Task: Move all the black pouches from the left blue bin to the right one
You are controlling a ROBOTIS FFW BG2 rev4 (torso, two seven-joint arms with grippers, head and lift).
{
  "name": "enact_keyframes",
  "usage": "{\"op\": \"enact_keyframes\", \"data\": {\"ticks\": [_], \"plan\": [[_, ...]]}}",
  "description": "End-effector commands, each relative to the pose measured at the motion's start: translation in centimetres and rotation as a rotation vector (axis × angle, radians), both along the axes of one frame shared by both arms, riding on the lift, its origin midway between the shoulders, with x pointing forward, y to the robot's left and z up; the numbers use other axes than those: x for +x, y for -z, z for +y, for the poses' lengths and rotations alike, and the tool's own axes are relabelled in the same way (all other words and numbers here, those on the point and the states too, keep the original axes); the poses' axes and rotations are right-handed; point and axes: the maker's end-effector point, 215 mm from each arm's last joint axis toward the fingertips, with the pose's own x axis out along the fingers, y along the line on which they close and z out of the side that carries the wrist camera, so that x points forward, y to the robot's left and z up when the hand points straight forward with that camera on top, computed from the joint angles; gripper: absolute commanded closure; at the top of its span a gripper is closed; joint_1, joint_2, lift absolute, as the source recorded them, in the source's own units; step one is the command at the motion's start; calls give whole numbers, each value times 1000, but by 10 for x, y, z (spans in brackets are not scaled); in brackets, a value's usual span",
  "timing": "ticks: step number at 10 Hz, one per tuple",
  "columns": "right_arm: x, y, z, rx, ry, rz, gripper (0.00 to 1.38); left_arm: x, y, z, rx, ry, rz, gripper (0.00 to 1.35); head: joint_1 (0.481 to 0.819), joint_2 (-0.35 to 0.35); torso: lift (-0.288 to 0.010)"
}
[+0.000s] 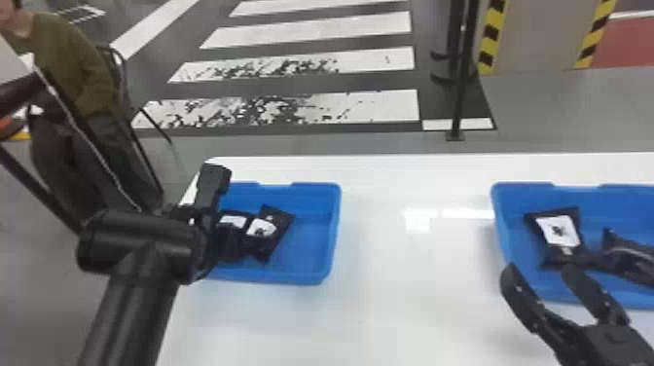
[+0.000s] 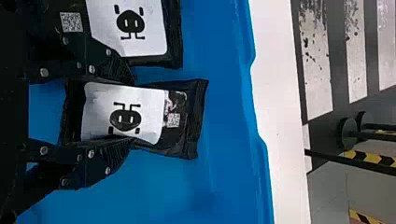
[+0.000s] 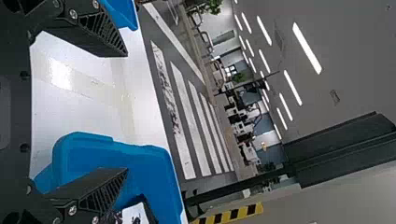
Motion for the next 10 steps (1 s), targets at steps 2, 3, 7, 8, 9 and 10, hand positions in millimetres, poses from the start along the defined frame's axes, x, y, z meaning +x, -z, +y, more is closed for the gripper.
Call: {"op": "enact_keyframes", "data": {"ticks": [2, 3, 7, 8, 9, 10], "plan": [[-2, 5, 1, 18, -4, 17, 163, 5, -6, 3, 26, 22, -42, 1204, 695, 223, -140], [-2, 4, 2, 19, -6, 14, 165, 2, -23, -1, 30, 30, -77, 1204, 695, 224, -140], [2, -16, 22, 64, -62, -8, 167, -33, -92, -71, -83, 159, -256, 1204, 695, 198, -140], [2, -28, 40, 106, -100, -20, 170, -44, -101, -101, -131, 212, -293, 1204, 695, 181, -140], [2, -35, 55, 135, -135, -20, 168, -57, -104, -127, -186, 246, -301, 1204, 695, 165, -140], [3, -36, 70, 153, -173, -13, 170, -66, -108, -153, -248, 276, -310, 1204, 695, 152, -140]]}}
